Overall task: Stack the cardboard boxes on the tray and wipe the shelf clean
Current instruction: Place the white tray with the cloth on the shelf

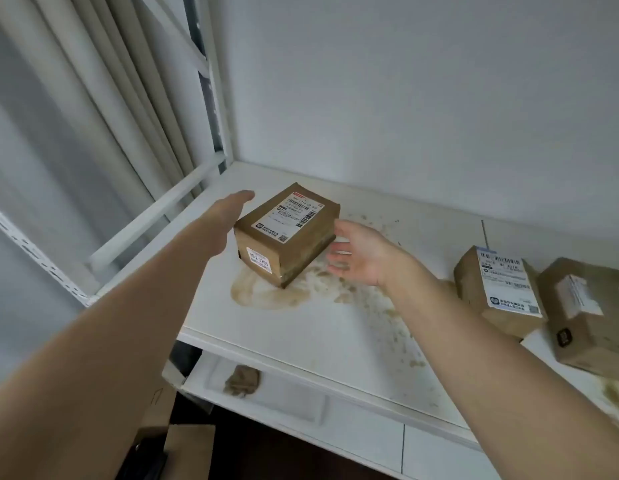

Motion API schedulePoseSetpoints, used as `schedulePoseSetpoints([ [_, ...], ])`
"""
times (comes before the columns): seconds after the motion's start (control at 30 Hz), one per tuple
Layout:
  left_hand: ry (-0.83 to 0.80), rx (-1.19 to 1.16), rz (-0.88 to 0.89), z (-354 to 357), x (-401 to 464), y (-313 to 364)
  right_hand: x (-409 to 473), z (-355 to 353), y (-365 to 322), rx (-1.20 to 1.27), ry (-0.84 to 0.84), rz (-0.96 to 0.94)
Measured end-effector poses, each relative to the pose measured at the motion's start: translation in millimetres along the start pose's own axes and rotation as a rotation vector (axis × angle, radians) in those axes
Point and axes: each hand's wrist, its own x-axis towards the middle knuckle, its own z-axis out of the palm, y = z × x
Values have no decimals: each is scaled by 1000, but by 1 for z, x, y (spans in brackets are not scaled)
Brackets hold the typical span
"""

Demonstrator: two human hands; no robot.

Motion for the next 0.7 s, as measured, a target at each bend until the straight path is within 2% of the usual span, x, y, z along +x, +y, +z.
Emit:
schedulePoseSetpoints([
  [0.33,-22,-22,-53,6,8,-4,21,9,-6,-44,-42,1],
  [0.7,-56,90,-76,4,7,-8,29,8,-9,-95,-57,32],
])
